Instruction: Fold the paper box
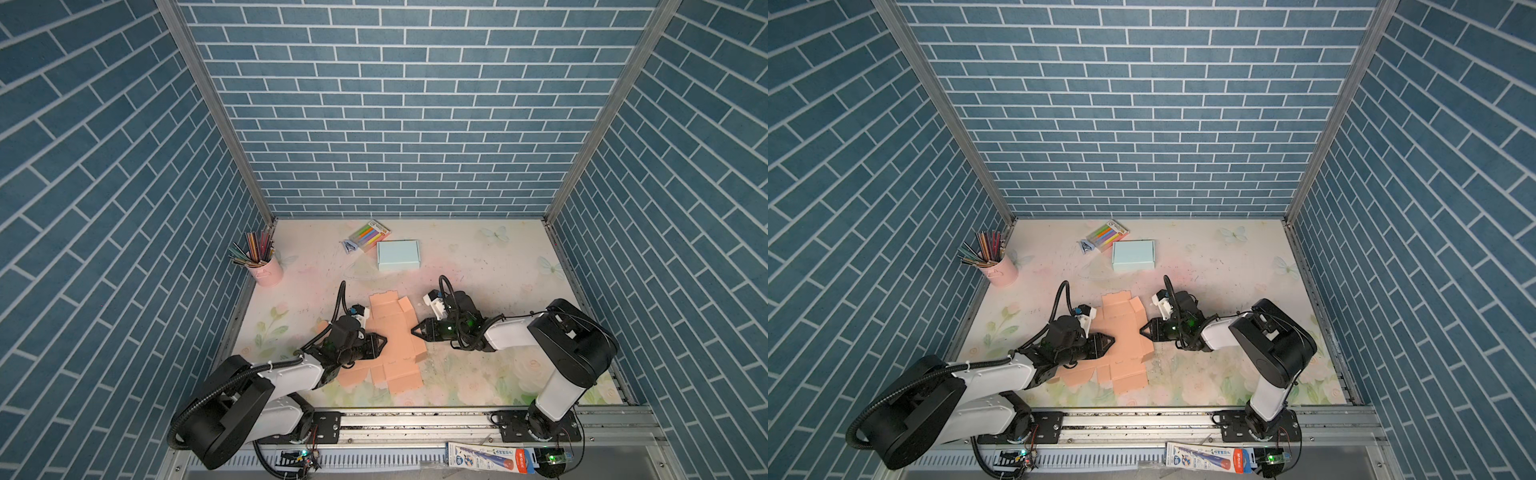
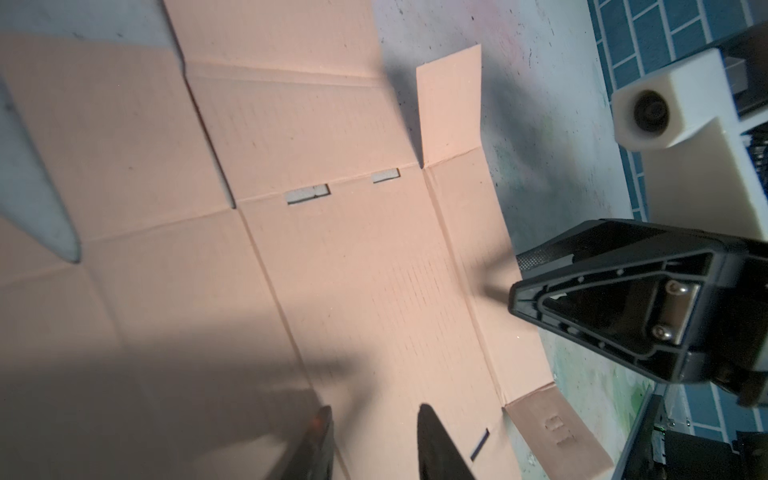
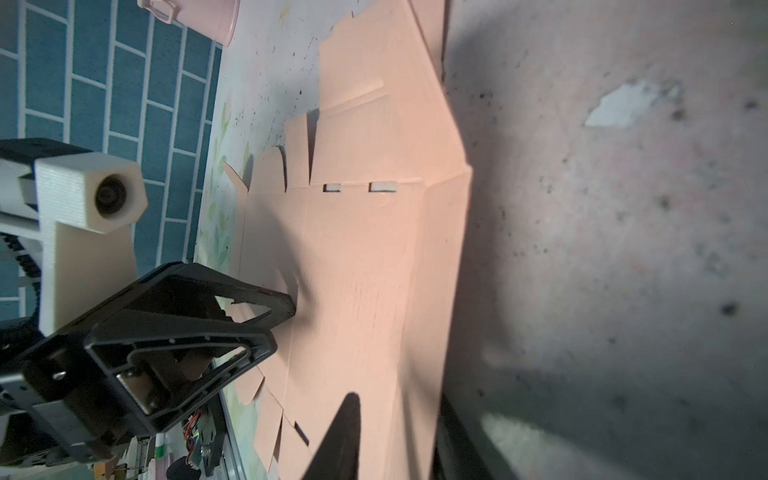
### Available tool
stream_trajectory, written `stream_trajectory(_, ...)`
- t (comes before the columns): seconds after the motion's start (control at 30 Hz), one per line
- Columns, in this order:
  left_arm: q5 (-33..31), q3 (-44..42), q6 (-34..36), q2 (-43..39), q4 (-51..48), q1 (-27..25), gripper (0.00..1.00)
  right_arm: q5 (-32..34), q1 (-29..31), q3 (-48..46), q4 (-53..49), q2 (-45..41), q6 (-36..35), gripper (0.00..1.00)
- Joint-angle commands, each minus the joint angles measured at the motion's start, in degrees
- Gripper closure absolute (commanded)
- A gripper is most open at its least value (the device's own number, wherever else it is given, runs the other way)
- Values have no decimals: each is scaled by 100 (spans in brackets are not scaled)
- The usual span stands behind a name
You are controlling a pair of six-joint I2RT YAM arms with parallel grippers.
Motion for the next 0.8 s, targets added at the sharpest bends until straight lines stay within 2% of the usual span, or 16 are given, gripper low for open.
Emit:
stream_trajectory(0.0,-80,-131,-104,85,-18,-84,65,-166,28,-103,309,37,244,77)
stream_trajectory(0.23,-117,-124,-113,-54,-101,-122,66,-59,11,-193,338,-62,271,93)
stream_trajectory(0.37,-170,-59,-64,-423,-317,-112,66,218,-28,-183,-252,-439,-3,99)
stream_trajectory(0.5,-223,128,81,-906,-724,-115,66,580,-81,-52,-1372,-1031,-569,100)
stream_trajectory(0.6,-279,320,221,-1092,-974,-120,72,822,-149,26,-2158,-1541,-1008,99)
stream_trajectory(0.77,-320,772,585,-900,-1254,87,88,918,-321,6,-3074,-2309,-1570,98)
